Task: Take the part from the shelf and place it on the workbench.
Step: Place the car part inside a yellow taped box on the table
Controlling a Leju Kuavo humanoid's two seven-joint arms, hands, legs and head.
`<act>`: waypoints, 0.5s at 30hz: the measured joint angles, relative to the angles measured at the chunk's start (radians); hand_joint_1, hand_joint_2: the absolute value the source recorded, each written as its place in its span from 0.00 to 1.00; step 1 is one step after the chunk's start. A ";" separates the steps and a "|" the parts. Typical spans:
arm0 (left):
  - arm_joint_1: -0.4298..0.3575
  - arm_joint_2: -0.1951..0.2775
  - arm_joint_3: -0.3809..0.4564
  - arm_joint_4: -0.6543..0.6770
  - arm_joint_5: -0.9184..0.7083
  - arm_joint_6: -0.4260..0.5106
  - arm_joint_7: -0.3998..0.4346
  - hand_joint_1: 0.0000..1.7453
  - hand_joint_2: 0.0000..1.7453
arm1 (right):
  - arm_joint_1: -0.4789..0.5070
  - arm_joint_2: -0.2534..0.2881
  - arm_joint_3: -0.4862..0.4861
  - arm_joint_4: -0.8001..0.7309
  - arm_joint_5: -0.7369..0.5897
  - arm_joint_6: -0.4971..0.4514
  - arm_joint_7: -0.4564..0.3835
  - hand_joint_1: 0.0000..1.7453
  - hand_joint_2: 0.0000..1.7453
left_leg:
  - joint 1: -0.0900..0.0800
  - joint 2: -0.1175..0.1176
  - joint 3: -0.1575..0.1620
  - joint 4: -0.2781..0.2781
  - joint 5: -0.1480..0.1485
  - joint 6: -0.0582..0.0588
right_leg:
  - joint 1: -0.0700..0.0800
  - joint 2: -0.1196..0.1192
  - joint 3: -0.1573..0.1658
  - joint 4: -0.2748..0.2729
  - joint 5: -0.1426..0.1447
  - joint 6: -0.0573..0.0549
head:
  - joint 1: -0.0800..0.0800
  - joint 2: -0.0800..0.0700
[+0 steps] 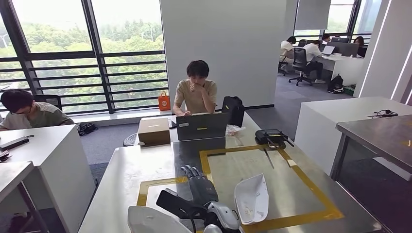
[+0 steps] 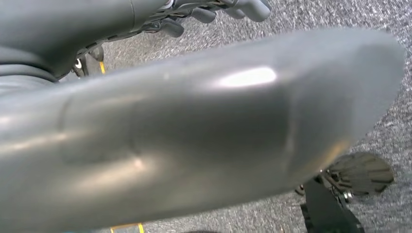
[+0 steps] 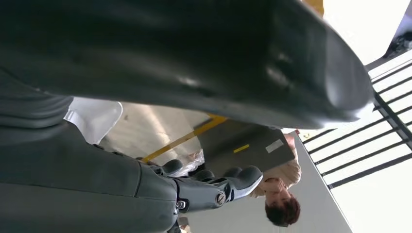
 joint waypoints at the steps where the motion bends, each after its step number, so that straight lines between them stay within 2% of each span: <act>1: 0.000 0.000 0.001 0.000 0.000 0.000 -0.001 0.00 0.00 | 0.000 0.000 0.000 -0.007 -0.007 -0.004 -0.010 0.00 0.00 | 0.001 0.000 -0.015 0.037 -0.031 -0.003 | -0.001 -0.001 -0.004 -0.003 0.006 -0.008 | 0.000 0.000; 3: 0.002 -0.001 0.002 0.001 0.000 0.001 -0.002 0.00 0.00 | 0.000 0.000 0.000 -0.020 -0.020 -0.010 -0.027 0.00 0.00 | 0.000 -0.001 -0.059 0.163 -0.111 -0.007 | 0.002 -0.002 -0.016 -0.004 0.017 -0.016 | 0.000 0.000; 4: 0.002 -0.001 0.002 0.001 0.000 0.002 -0.002 0.00 0.00 | 0.001 0.000 0.000 -0.025 -0.023 -0.011 -0.032 0.00 0.00 | 0.000 -0.001 -0.077 0.220 -0.139 -0.008 | 0.004 -0.002 -0.024 -0.004 0.023 -0.017 | 0.000 0.000; 5: 0.004 0.000 0.002 0.001 0.000 0.002 -0.002 0.00 0.00 | 0.002 0.000 -0.001 -0.029 -0.026 -0.012 -0.035 0.00 0.00 | -0.001 -0.001 -0.080 0.251 -0.149 -0.008 | 0.006 -0.002 -0.032 -0.003 0.029 -0.018 | 0.000 0.000; 6: 0.005 0.000 0.002 0.001 0.000 0.002 -0.002 0.00 0.00 | 0.003 0.000 -0.001 -0.033 -0.029 -0.013 -0.038 0.00 0.00 | -0.001 -0.001 -0.065 0.242 -0.140 -0.006 | 0.007 -0.002 -0.040 -0.003 0.035 -0.017 | 0.000 0.000; 7: 0.005 0.000 0.002 0.001 0.001 0.003 -0.002 0.00 0.00 | 0.004 0.000 -0.001 -0.038 -0.032 -0.016 -0.043 0.00 0.00 | -0.001 -0.001 -0.028 0.193 -0.118 -0.003 | 0.007 -0.002 -0.047 -0.003 0.041 -0.015 | 0.000 0.000; 9: 0.005 0.000 0.002 0.000 0.001 0.006 -0.003 0.00 0.00 | 0.006 0.000 -0.004 -0.058 -0.046 -0.026 -0.057 0.00 0.00 | -0.004 -0.001 0.064 0.056 -0.080 0.004 | 0.008 -0.002 -0.057 -0.003 0.053 -0.008 | 0.000 0.000; 10: 0.006 0.000 0.002 0.000 0.001 0.007 -0.005 0.00 0.00 | 0.006 0.000 -0.006 -0.072 -0.053 -0.031 -0.063 0.00 0.00 | -0.007 -0.002 0.093 0.009 -0.067 0.007 | 0.009 -0.002 -0.060 -0.003 0.059 -0.002 | 0.000 0.000; 11: 0.006 0.000 0.003 0.000 0.002 0.008 -0.006 0.00 0.00 | 0.007 -0.001 -0.008 -0.087 -0.060 -0.035 -0.067 0.00 0.00 | -0.010 -0.004 0.106 -0.014 -0.064 0.010 | 0.009 -0.002 -0.062 -0.003 0.065 0.004 | 0.000 0.000; 13: 0.009 0.000 0.004 0.000 0.002 0.010 -0.007 0.00 0.00 | 0.008 -0.003 -0.011 -0.114 -0.068 -0.038 -0.070 0.00 0.00 | -0.013 -0.006 0.095 -0.017 -0.055 0.021 | 0.010 -0.002 -0.065 -0.006 0.077 0.018 | -0.001 0.000; 14: 0.010 -0.001 0.004 0.000 0.002 0.010 -0.007 0.00 0.00 | 0.008 -0.005 -0.012 -0.124 -0.069 -0.038 -0.070 0.00 0.00 | -0.011 -0.005 0.090 -0.020 -0.050 0.028 | 0.009 -0.002 -0.069 -0.005 0.078 0.024 | -0.001 0.000; 15: 0.010 -0.001 0.004 0.000 0.002 0.010 -0.008 0.00 0.00 | 0.009 -0.008 -0.013 -0.132 -0.070 -0.038 -0.069 0.00 0.00 | -0.009 -0.003 0.083 -0.022 -0.042 0.037 | 0.009 -0.002 -0.076 0.006 0.064 0.030 | -0.001 0.000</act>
